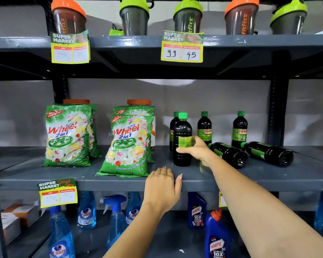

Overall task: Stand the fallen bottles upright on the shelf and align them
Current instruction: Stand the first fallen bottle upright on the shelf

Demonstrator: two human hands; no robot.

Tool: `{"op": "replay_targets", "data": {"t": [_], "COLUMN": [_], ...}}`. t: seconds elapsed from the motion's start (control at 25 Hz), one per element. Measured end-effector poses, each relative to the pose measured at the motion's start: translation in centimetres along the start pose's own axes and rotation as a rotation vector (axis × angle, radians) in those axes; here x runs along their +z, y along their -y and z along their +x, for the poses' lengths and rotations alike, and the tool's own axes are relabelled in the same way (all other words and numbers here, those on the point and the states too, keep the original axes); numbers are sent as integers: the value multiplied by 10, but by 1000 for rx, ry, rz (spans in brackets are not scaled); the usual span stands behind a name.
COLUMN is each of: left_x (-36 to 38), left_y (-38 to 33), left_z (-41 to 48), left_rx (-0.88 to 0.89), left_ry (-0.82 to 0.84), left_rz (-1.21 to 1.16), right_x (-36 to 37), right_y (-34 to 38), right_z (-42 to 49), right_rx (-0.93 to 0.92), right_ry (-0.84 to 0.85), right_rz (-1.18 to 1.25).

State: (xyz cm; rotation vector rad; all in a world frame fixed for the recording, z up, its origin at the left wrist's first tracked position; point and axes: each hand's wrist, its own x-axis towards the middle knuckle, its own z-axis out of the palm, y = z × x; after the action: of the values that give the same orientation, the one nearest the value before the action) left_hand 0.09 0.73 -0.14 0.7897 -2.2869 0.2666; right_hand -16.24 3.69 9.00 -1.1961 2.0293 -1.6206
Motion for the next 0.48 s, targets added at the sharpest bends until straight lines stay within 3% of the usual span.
{"op": "replay_targets", "data": {"t": [0.12, 0.32, 0.48], "left_x": [-2, -3, -2], "left_y": [-1, -2, -1], "left_z": [0, -2, -1], "left_rx": [-2, 5, 3], "left_ry": [5, -10, 7], "left_rz": [-9, -1, -3], "right_x": [5, -9, -3], "right_y": [2, 10, -2], "right_z": [0, 0, 0], "right_rx": [27, 126, 19], "right_ry": [-87, 135, -43], "right_rz": [-131, 45, -95]}}
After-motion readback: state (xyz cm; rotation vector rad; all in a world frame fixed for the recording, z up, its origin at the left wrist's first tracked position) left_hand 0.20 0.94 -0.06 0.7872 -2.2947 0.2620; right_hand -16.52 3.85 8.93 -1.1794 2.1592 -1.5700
